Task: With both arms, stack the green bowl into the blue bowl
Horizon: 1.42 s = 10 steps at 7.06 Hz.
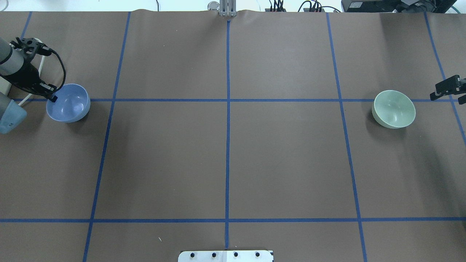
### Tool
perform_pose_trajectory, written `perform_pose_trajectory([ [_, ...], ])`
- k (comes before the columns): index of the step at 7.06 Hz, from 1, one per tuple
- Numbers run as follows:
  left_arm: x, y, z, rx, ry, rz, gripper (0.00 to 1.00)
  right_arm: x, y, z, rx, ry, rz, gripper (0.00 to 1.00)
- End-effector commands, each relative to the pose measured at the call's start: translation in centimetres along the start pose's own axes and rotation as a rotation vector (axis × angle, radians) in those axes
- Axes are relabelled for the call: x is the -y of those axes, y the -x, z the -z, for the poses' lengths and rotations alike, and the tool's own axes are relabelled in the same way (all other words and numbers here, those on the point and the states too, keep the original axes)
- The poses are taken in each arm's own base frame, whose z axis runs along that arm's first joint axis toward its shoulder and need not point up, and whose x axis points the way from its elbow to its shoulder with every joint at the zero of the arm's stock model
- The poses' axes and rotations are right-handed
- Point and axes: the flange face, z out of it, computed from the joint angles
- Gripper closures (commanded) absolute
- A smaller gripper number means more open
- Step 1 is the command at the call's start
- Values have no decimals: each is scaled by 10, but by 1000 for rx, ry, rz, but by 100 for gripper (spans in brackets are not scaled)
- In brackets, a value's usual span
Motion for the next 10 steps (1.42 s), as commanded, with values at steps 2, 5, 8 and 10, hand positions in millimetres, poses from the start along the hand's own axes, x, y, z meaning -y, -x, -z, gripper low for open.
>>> perform_pose_trajectory([
  [2,41,-112,106,-44,31,97,100,-1,-12,-20,-62,2,-2,0],
  [5,71,-242,142,-111,31,255,100,-3,-3,-53,-78,56,36,0],
  [8,65,-340,123,-142,58,313,100,18,30,-75,-70,81,63,0],
  [10,50,-375,97,-132,43,314,100,31,36,-84,-75,88,68,0],
])
